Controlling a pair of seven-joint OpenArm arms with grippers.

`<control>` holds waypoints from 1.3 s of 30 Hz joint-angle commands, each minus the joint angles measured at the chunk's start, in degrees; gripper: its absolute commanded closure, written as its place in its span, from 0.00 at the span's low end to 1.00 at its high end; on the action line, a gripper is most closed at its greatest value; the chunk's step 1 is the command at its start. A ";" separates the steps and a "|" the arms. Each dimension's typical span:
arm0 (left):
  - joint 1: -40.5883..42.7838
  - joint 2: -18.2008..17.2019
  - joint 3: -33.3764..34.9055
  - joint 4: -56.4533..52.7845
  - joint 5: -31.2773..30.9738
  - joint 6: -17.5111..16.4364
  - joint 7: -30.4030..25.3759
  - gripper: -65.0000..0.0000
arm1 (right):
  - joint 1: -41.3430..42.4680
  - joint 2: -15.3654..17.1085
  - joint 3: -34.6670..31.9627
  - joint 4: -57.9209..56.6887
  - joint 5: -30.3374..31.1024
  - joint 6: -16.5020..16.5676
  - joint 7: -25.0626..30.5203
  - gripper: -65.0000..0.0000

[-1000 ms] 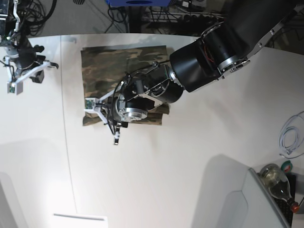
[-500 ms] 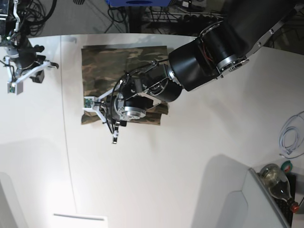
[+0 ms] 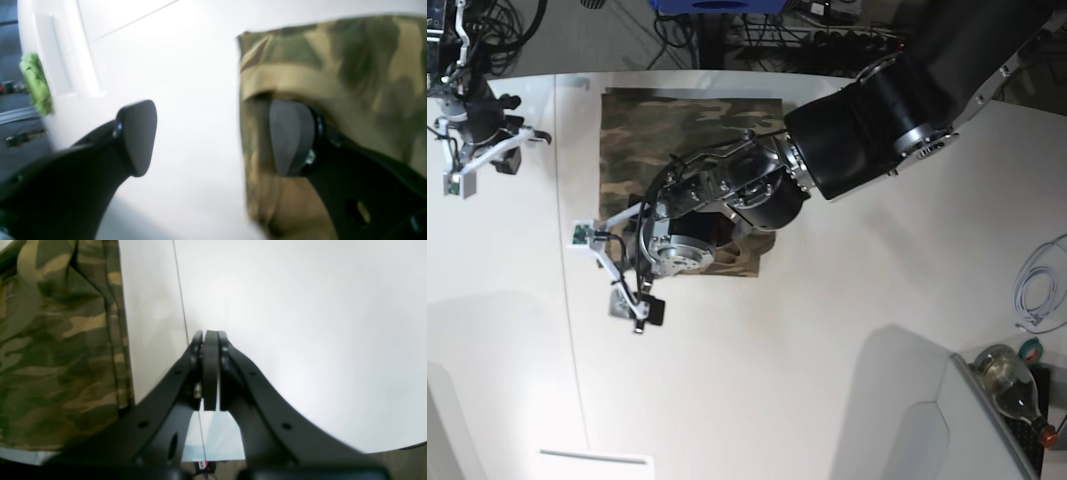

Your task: Layout the t-shirt on the table in an organized manner, then fold the t-shirt properly

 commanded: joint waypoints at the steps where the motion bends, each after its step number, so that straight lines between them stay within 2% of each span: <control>1: -1.06 -0.49 -1.39 3.11 0.47 0.11 0.68 0.23 | -0.05 0.63 0.41 1.32 0.17 0.17 1.24 1.00; 3: 1.14 -1.64 -7.02 8.56 -0.15 0.11 2.09 0.25 | -0.23 0.63 0.41 1.41 0.17 0.44 1.33 1.00; 4: 3.34 -1.81 -11.15 10.93 -0.15 0.11 2.09 0.30 | -0.67 0.63 0.41 1.85 0.17 0.44 1.33 1.00; 6: 8.97 -1.90 -21.17 16.29 -0.15 0.11 2.00 0.54 | -1.55 0.71 0.41 3.69 -0.10 0.44 1.33 1.00; 7: 11.96 -1.90 -25.48 18.76 -0.06 0.02 1.83 0.70 | -2.25 0.71 0.41 4.75 -0.10 0.44 1.41 1.00; 8: 15.65 -1.90 -29.96 21.66 0.03 0.02 1.39 0.91 | -3.04 0.98 0.41 5.98 -0.19 0.44 1.41 1.00; 9: 19.25 -1.90 -33.92 25.09 0.03 0.02 0.33 1.00 | -4.01 1.24 0.41 7.39 -0.19 0.44 1.41 1.00; 11: 26.02 -2.78 -39.28 30.54 0.47 0.11 -2.83 1.00 | -6.12 1.33 0.41 10.20 -1.33 0.44 1.41 1.00; 14: 37.89 -6.73 -45.26 38.45 0.47 0.19 -9.25 1.00 | -10.86 0.36 0.23 16.97 -9.86 0.44 1.50 1.00; 16: 44.75 -9.28 -47.72 40.03 0.03 0.28 -13.38 1.00 | -13.50 -2.19 0.23 18.73 -14.96 0.44 1.68 1.00; 19: 54.33 -11.92 -51.94 39.68 -0.15 0.28 -19.19 1.00 | -17.99 -5.35 0.49 18.46 -20.23 0.52 5.37 1.00; 21: 61.10 -13.06 -55.02 39.42 -0.15 0.28 -23.14 1.00 | -23.08 -7.02 0.14 18.55 -23.13 0.52 10.03 1.00; 25: 70.68 -14.03 -59.15 39.24 -0.06 0.28 -27.71 1.00 | -32.40 -9.75 0.05 18.55 -23.40 0.52 18.56 1.00; 29: 77.71 -17.46 -57.30 36.95 -0.06 0.28 -27.98 1.00 | -39.35 -11.42 -0.56 17.85 -23.40 0.52 19.08 1.00; 31: 79.30 -19.48 -55.02 33.17 -0.06 0.37 -27.98 1.00 | -41.72 -12.82 -2.85 15.91 -23.48 0.52 18.82 1.00; 33: 79.74 -19.75 -52.55 27.99 -0.06 0.81 -28.06 1.00 | -42.51 -13.00 -6.45 12.22 -23.57 0.52 18.82 1.00; 36: 80.00 -19.57 -49.30 18.93 -0.06 6.96 -28.15 1.00 | -39.96 -10.54 -11.73 2.64 -23.66 0.52 18.91 1.00; 37: 79.65 -19.48 -47.81 15.33 -0.06 10.30 -28.59 1.00 | -37.85 -8.96 -13.05 -1.67 -23.66 0.52 18.91 1.00; 39: 77.19 -19.31 -45.08 6.01 -0.68 16.63 -33.08 1.00 | -32.49 -6.41 -15.51 -12.31 -23.57 0.52 19.08 1.00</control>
